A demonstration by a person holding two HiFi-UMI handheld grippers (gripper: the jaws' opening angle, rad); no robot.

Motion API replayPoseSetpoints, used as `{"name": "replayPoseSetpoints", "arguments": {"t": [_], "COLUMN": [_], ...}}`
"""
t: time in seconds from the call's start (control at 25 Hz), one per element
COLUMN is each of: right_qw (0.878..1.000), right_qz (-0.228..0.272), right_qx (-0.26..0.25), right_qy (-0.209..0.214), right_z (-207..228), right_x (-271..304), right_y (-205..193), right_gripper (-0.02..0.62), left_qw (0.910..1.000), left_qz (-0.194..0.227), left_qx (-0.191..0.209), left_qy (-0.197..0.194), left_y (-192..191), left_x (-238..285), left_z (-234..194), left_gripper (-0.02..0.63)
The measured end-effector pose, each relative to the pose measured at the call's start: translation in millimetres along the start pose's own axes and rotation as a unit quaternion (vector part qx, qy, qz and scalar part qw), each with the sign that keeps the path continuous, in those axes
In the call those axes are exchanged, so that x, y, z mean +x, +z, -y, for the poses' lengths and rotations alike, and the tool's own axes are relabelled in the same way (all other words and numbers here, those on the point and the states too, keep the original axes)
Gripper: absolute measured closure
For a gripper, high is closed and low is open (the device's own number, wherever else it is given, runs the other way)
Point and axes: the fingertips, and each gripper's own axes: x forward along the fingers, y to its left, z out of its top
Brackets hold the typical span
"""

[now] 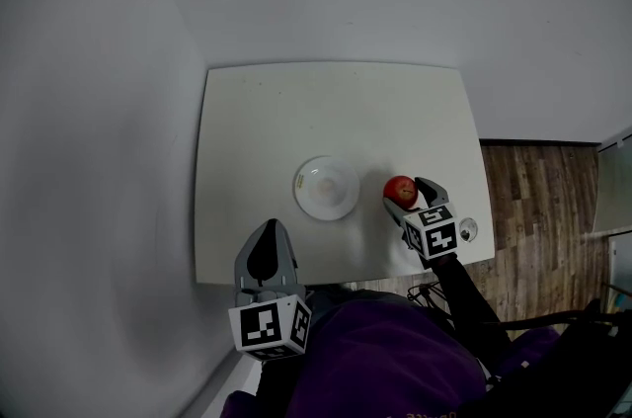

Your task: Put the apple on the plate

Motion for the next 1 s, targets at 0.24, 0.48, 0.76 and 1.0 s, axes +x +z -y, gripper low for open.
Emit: {"name": "replayPoseSetpoints", "arguments": {"t": [0.24, 0.48, 0.76, 1.0], "right_qw": [1.000, 0.998, 0.994, 0.990], "right_qz": [0.009, 0.019, 0.022, 0.017], "right_qx": [-0.022, -0.052, -0.080, -0.101], "right_qy": [0.018, 0.040, 0.071, 0.100], "right_z": [-15.8, -38.5, -65.9, -91.6], "right_x": [7.8, 18.0, 33.2, 44.3], "right_y": [17.3, 35.8, 49.0, 57.3], "right_gripper": [0.252, 0.253, 0.252, 0.252], "left_qw": [0.9997, 0.9987, 0.9968, 0.9956], "left_qz": [0.006, 0.012, 0.016, 0.019], "left_qx": [-0.009, -0.017, -0.024, -0.026], "left_qy": [0.023, 0.047, 0.075, 0.088], "left_y": [0.8, 0.0, -0.9, -2.4], "left_x": [-9.1, -22.1, -33.8, -40.3], "left_z": [-10.3, -23.5, -39.5, -47.5], "left_gripper": [0.598, 0.598, 0.598, 0.598]}}
